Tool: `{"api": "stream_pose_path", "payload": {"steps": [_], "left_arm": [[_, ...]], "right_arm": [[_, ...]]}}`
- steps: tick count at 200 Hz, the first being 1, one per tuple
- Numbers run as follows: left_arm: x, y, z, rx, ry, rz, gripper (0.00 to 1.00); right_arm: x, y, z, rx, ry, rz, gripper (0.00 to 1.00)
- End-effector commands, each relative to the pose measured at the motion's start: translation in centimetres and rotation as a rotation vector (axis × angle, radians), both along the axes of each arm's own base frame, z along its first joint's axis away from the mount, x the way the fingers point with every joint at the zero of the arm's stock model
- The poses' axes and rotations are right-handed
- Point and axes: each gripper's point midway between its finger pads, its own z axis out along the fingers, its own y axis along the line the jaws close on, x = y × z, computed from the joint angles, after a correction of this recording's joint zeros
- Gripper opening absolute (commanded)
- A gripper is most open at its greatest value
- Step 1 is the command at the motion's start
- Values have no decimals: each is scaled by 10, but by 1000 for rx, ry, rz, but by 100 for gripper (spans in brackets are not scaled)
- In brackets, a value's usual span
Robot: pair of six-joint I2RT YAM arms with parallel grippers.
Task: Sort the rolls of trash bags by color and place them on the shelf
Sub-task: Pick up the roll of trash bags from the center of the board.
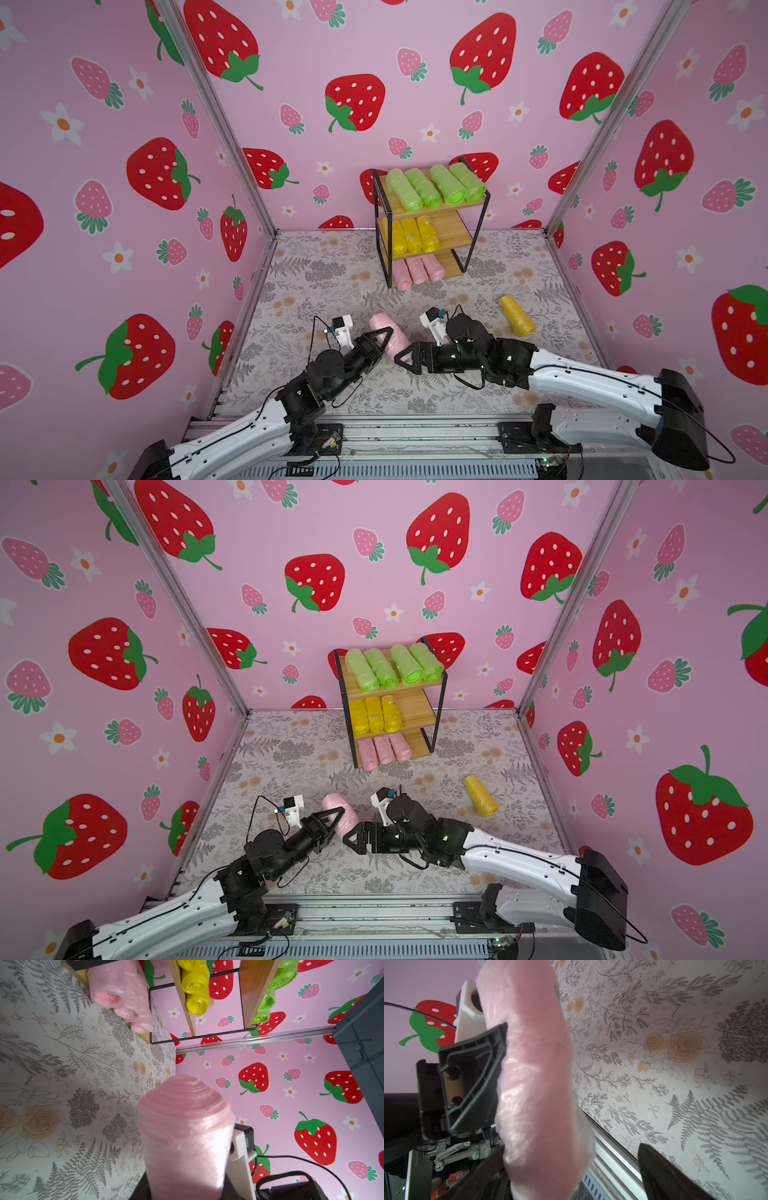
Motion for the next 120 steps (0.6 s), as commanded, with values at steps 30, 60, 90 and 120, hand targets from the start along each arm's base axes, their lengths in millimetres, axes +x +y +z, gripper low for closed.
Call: {"api": "stream_pose_path", "payload": {"steps": [30, 60, 90, 120], "left_arm": [[1, 6, 18, -50, -37, 28, 0], [1, 6, 17, -50, -36, 29, 0], [1, 5, 18, -51, -38, 26, 0], [1, 3, 18, -52, -37, 19, 0]], "right_arm": [[11, 22, 36, 118, -103, -66, 94], [18, 8, 37, 127, -126, -132, 88], [19, 8, 36, 149, -125, -147, 84], [15, 22, 30, 175, -89, -117, 73]]}}
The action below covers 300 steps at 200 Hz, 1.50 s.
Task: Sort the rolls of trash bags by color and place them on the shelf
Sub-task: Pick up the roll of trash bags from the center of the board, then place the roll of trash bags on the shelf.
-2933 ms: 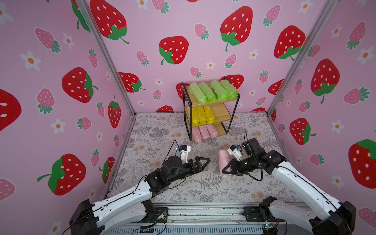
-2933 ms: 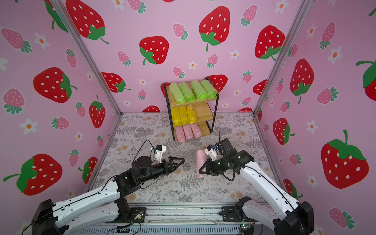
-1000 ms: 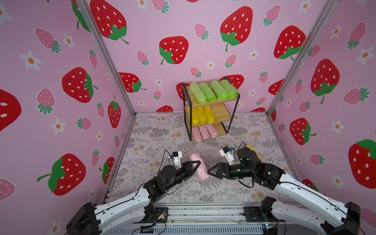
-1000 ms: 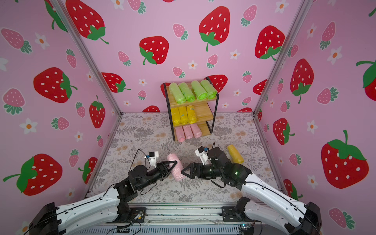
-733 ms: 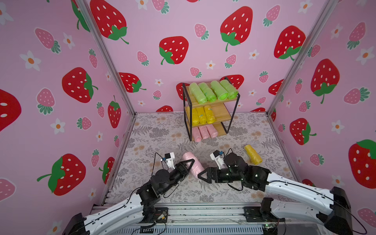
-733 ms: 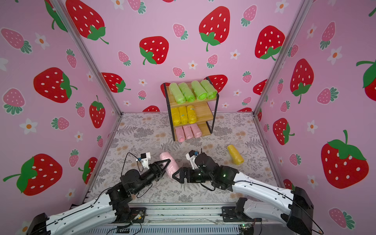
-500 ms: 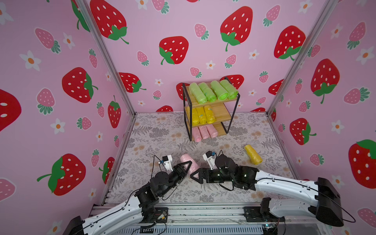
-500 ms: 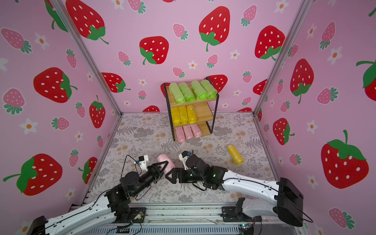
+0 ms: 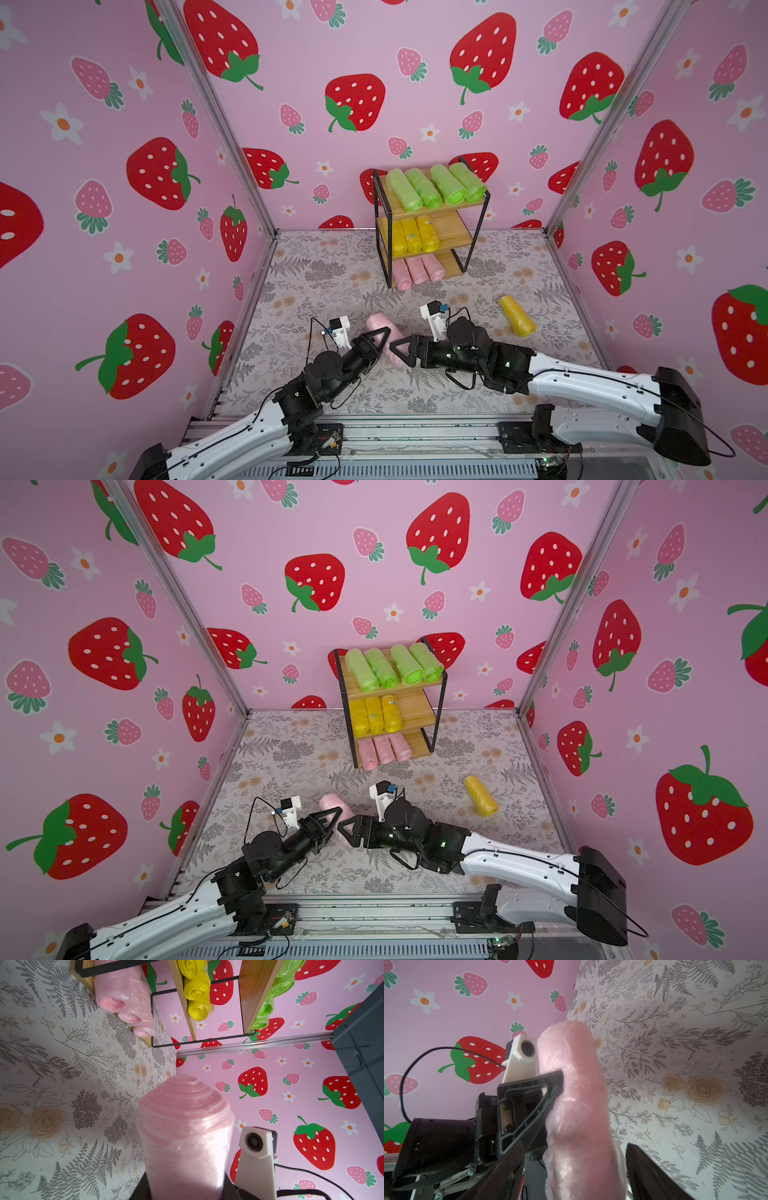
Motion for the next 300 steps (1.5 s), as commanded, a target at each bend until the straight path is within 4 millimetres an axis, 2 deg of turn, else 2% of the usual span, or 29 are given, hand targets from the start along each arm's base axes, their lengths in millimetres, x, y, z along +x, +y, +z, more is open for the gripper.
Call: {"api": "stream_pose_path", "payload": {"steps": [1, 27, 37, 78, 85, 88, 98, 103, 126, 131, 178, 216, 255, 300], "left_arm": [[1, -1, 14, -39, -30, 2, 0], [0, -1, 16, -40, -32, 0, 0], [0, 0, 15, -37, -31, 2, 0], [-1, 3, 12, -29, -26, 9, 0], [-1, 2, 12, -28, -23, 8, 0], [-1, 3, 11, -24, -20, 9, 4], [-1, 3, 5, -9, 4, 11, 36], [-1, 3, 4, 1, 10, 10, 49], [-4, 3, 1, 63, 19, -8, 85], [-4, 3, 3, 73, 15, -11, 89], [-6, 6, 12, 188, -13, -28, 90], [-5, 3, 6, 214, -6, -36, 90], [-3, 3, 4, 249, -6, -32, 90], [-2, 6, -2, 278, 2, -21, 90]], "right_arm": [[-2, 12, -3, 35, 12, 13, 72], [-4, 21, -6, 41, 27, 34, 53], [-4, 21, -7, 41, 31, 35, 40], [-2, 15, -12, 13, 33, 6, 0], [0, 12, -12, 7, 26, -5, 0], [1, 10, -12, 5, 24, -12, 0], [4, 2, -14, -22, 14, -40, 0], [6, -2, -14, -33, 7, -54, 0], [26, -28, -16, -33, 5, -133, 0], [31, -35, -16, -26, 9, -152, 0], [98, -105, -19, 64, 69, -342, 0], [156, -139, -25, 109, 126, -410, 0], [215, -153, -36, 154, 171, -439, 0], [276, -151, -38, 248, 187, -450, 0]]}}
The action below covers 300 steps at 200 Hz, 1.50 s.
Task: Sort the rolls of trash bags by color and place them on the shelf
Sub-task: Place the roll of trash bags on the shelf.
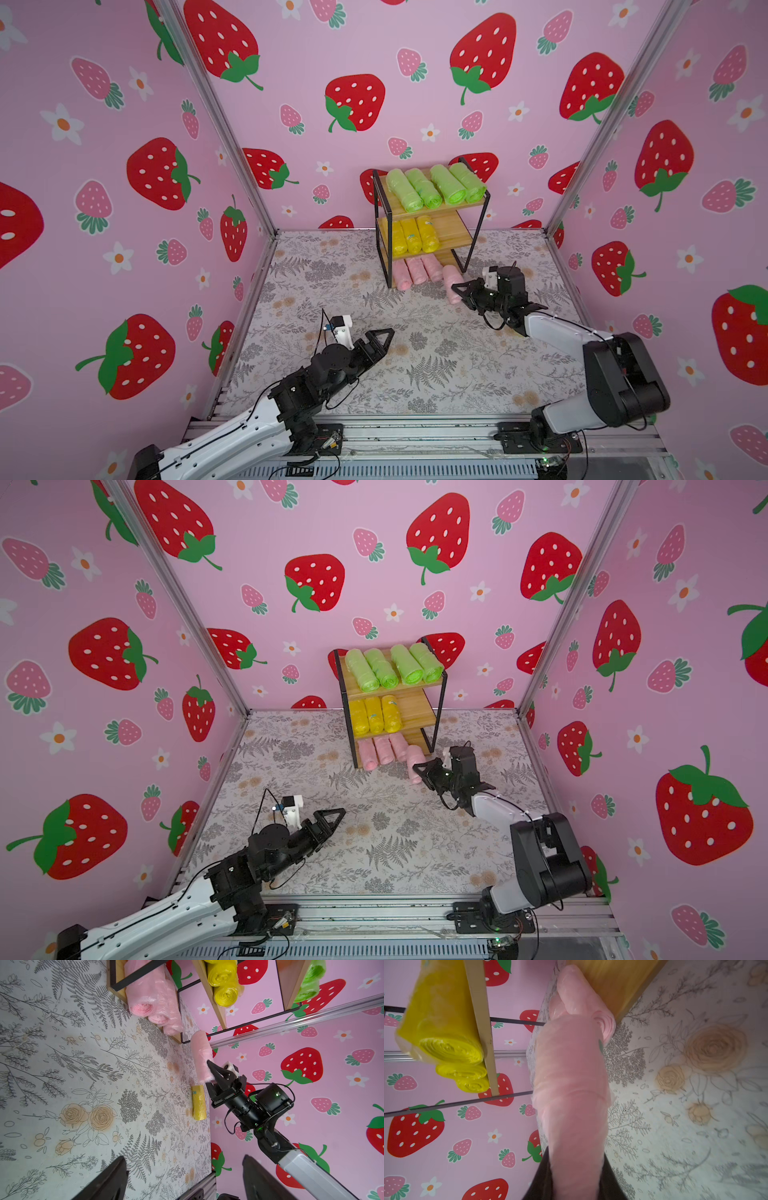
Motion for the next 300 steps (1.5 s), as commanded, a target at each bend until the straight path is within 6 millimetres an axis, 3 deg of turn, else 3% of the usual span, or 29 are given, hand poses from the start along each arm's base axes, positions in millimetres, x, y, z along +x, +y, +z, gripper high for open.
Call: {"api": "stream_pose_path", "payload": {"steps": [1, 48, 93, 127, 142, 163, 171, 179, 203, 266, 300], "left_arm": [[3, 1, 17, 5, -33, 8, 90], [6, 2, 12, 30, -30, 13, 89], [6, -1, 11, 48, -27, 1, 89], [7, -4, 9, 59, -18, -10, 89], [8, -6, 8, 64, -12, -15, 89], [8, -8, 7, 68, -7, -22, 89], [8, -8, 8, 68, -6, -24, 89], [8, -9, 8, 69, -6, -27, 89], [8, -11, 8, 73, -4, -34, 89], [7, -20, 7, 75, 10, -70, 89], [6, -22, 11, 75, 8, -84, 89]], "right_arm": [[32, 12, 41, 110, -136, 40, 0], [75, 12, 22, 189, -111, -2, 0], [98, 2, -1, 245, -72, -58, 0], [119, -1, -6, 269, -51, -64, 0], [128, -4, -9, 276, -30, -74, 9], [136, -6, -17, 278, 10, -76, 33], [136, -6, -20, 273, 29, -70, 48], [136, -7, -24, 267, 46, -66, 56], [127, -11, -36, 239, 109, -62, 67], [86, -31, -66, 134, 303, -68, 68], [68, -39, -54, 60, 298, -45, 67]]}}
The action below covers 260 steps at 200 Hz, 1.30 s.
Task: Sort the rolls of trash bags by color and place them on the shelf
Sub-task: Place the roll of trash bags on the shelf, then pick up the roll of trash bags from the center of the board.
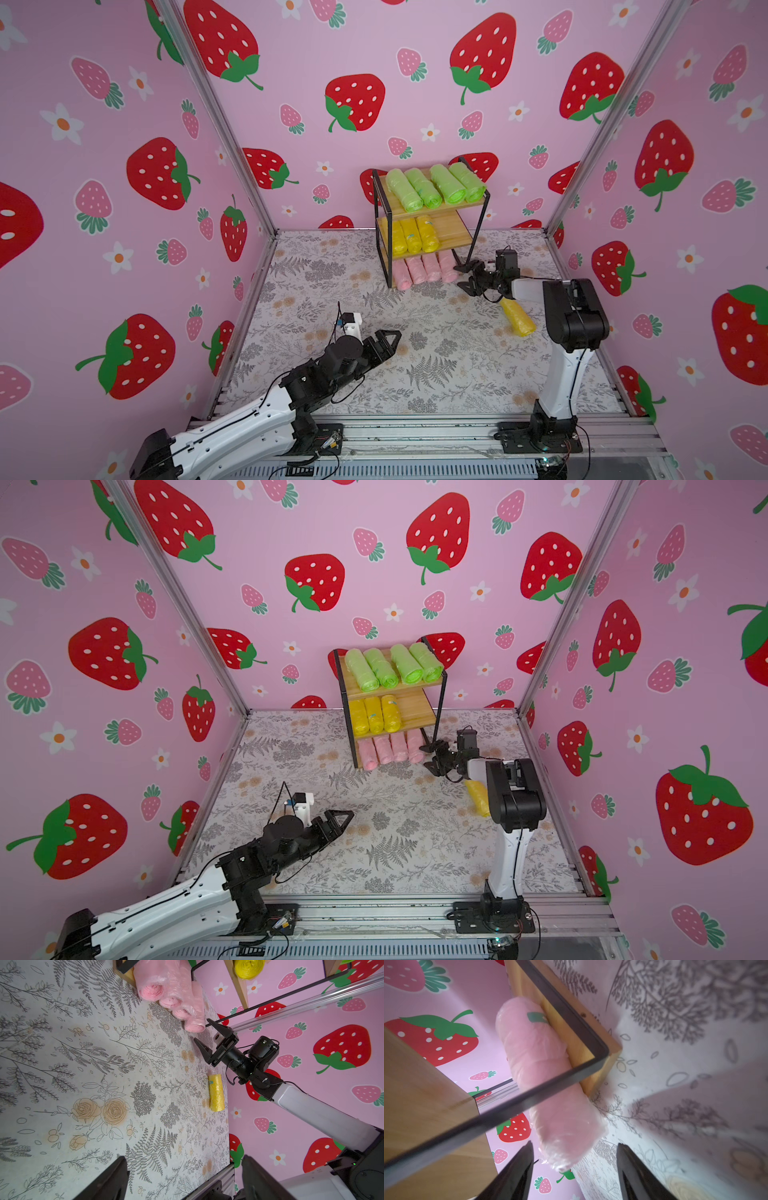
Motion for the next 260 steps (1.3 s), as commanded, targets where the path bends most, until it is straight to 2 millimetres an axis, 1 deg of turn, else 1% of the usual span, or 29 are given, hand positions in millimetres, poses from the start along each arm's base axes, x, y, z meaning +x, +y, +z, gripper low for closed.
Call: {"api": "stream_pose_path", "payload": {"steps": [1, 14, 27, 43, 45, 49, 55, 76, 79, 85, 96, 106, 114, 122, 127, 144, 163, 171, 180, 197, 214, 222, 243, 260], "left_arm": [[2, -6, 26, -37, -44, -22, 89], [2, -6, 27, -33, -44, -25, 89], [1, -5, 28, -29, -46, -29, 89], [0, -5, 26, -19, -41, -30, 89], [0, -5, 27, -20, -42, -28, 89], [0, -4, 27, -19, -41, -28, 89], [0, -5, 26, -17, -38, -29, 89], [-1, -6, 22, 1, -18, -38, 90], [-1, -7, 21, 4, -14, -40, 91], [-1, -8, 20, 6, -10, -45, 96], [-1, -11, 18, 4, -4, -55, 98], [-1, -14, 17, -7, 1, -63, 99], [-1, -17, 16, -15, 5, -74, 99], [-2, -20, 16, -18, 7, -85, 99], [-2, -21, 16, -20, 9, -90, 99], [-4, -23, 15, -19, 8, -105, 99], [-5, -23, 16, -43, 0, -106, 99], [-6, -22, 17, -56, -4, -105, 99], [-6, -20, 18, -67, -8, -101, 99], [-8, -16, 19, -68, -14, -95, 99], [-10, -10, 20, -64, -24, -84, 99], [-10, -8, 21, -68, -31, -79, 99], [-12, -3, 21, -83, -39, -63, 99], [-14, 1, 20, -87, -35, -59, 99]], "right_arm": [[-20, -8, 14, -65, -1, 45, 67], [-29, -11, 21, -108, -1, 80, 68], [-39, -16, 30, -178, -11, 131, 72], [-58, -25, 37, -285, -3, 191, 75], [-60, -27, 37, -297, -1, 197, 76], [-65, -30, 39, -318, -2, 208, 83], [-73, -35, 41, -363, -5, 223, 85], [-105, -67, 34, -572, 45, 245, 89], [-109, -73, 34, -605, 54, 243, 90], [-119, -83, 31, -660, 82, 239, 91], [-134, -103, 29, -761, 143, 219, 91], [-142, -117, 32, -841, 170, 220, 92], [-154, -129, 33, -903, 211, 221, 94], [-160, -140, 37, -963, 225, 212, 98], [-164, -147, 40, -1004, 228, 214, 99], [-167, -166, 46, -1123, 210, 219, 99], [-159, -179, 50, -1234, 201, 296, 99], [-155, -181, 47, -1264, 207, 345, 99], [-151, -179, 43, -1262, 210, 407, 99], [-149, -167, 28, -1201, 224, 513, 99], [-150, -159, 15, -1130, 260, 569, 99], [-152, -154, 5, -1081, 288, 601, 99], [-153, -159, -13, -1049, 378, 622, 99], [-152, -166, -18, -1072, 394, 610, 99]]}}
